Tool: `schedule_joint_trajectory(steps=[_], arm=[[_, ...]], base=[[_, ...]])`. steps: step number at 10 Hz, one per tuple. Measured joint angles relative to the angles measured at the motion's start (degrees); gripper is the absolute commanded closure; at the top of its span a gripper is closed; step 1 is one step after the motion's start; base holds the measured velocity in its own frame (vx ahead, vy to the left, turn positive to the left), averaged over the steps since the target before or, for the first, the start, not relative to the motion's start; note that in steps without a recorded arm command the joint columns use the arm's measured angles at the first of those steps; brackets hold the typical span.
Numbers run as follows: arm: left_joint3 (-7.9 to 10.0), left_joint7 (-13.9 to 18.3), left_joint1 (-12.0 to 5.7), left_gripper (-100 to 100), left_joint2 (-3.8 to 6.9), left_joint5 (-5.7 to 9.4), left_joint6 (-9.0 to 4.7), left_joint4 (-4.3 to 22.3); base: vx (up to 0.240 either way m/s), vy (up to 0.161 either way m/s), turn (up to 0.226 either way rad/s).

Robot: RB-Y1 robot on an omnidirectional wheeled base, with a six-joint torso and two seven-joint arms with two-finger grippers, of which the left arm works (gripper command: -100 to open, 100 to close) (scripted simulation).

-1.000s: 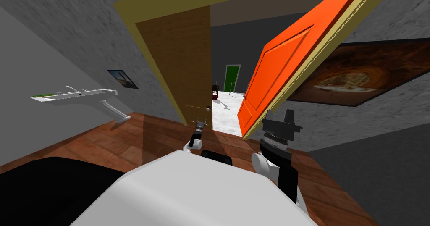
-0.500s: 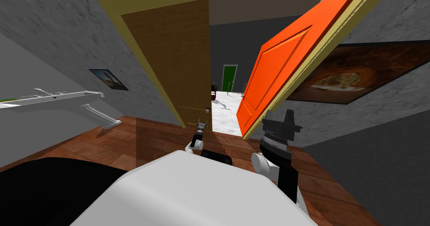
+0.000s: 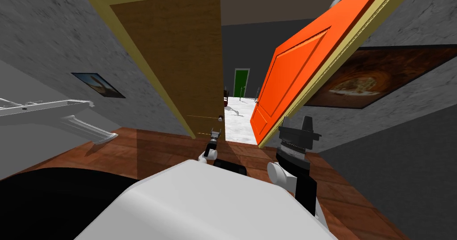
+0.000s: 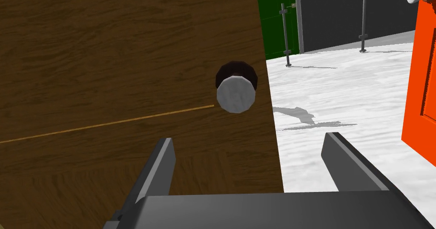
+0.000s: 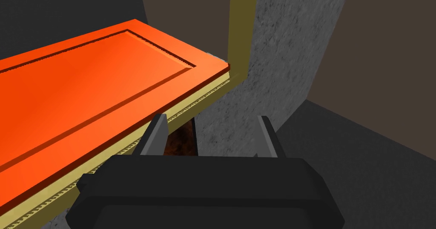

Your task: Push the door open

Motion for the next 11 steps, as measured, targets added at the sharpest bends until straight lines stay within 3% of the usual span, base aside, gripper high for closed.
schedule_joint_trajectory(steps=[10, 11], arm=[[-1.48, 6.9, -3.91, -100, -2.12, 3.87, -2.68, 9.9], [-1.5, 7.0, -3.95, -100, -2.16, 3.91, -2.75, 10.0]], base=[[0.049, 0.065, -0.06], [0.121, 0.037, -0.028]])
